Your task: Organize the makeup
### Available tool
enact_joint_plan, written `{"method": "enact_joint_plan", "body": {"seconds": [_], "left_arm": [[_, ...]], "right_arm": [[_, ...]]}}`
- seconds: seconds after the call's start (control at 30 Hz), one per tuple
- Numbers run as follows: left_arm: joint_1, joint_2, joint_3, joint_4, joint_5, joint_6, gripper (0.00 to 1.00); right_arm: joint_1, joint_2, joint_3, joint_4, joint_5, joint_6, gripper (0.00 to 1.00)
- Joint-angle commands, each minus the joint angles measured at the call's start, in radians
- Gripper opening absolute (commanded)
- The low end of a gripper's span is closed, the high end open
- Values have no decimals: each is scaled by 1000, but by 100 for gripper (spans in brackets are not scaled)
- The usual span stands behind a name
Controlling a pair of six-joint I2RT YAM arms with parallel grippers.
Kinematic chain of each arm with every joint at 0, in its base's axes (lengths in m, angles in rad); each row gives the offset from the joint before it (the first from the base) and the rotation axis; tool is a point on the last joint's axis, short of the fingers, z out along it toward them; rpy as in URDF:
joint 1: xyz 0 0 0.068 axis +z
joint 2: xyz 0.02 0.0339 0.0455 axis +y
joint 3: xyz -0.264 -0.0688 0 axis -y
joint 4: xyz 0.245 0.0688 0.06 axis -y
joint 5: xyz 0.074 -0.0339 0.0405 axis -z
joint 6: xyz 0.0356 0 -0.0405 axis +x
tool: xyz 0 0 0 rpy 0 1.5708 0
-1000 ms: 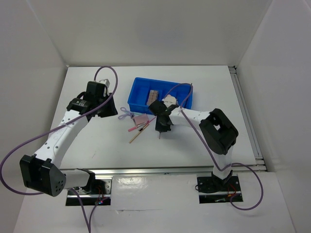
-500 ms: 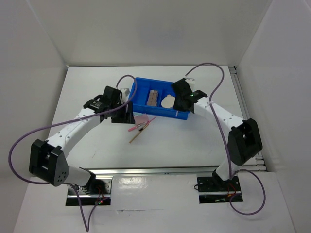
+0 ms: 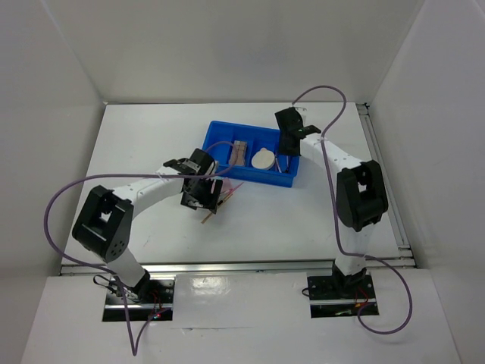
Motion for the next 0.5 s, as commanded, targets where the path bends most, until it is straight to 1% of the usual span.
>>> {"method": "enact_joint_plan", "body": {"seconds": [0.0, 0.07, 0.17, 0.23, 0.33, 0.4, 0.47], "left_arm": [[-15, 28, 7, 7, -25, 11, 83], [-25, 37, 7, 16, -25, 11, 80], [-35, 69, 7, 26, -57, 11, 73], [-35, 92, 16, 26, -85, 11, 71], [-56, 141, 56, 6, -146, -10, 64], [-56, 180, 68, 6, -157, -22, 58], [-65, 203, 82, 6, -148, -23, 55]], "right_arm": [[-18, 1, 75, 36, 0, -34, 38], [-18, -26, 75, 36, 0, -34, 50], [-27, -88, 52, 45, 0, -44, 50], [-38, -128, 35, 36, 0, -34, 50], [-48, -224, -32, 36, -12, -11, 50], [-58, -298, -95, 36, -35, -11, 50], [-68, -356, -138, 26, -35, -2, 50]]}}
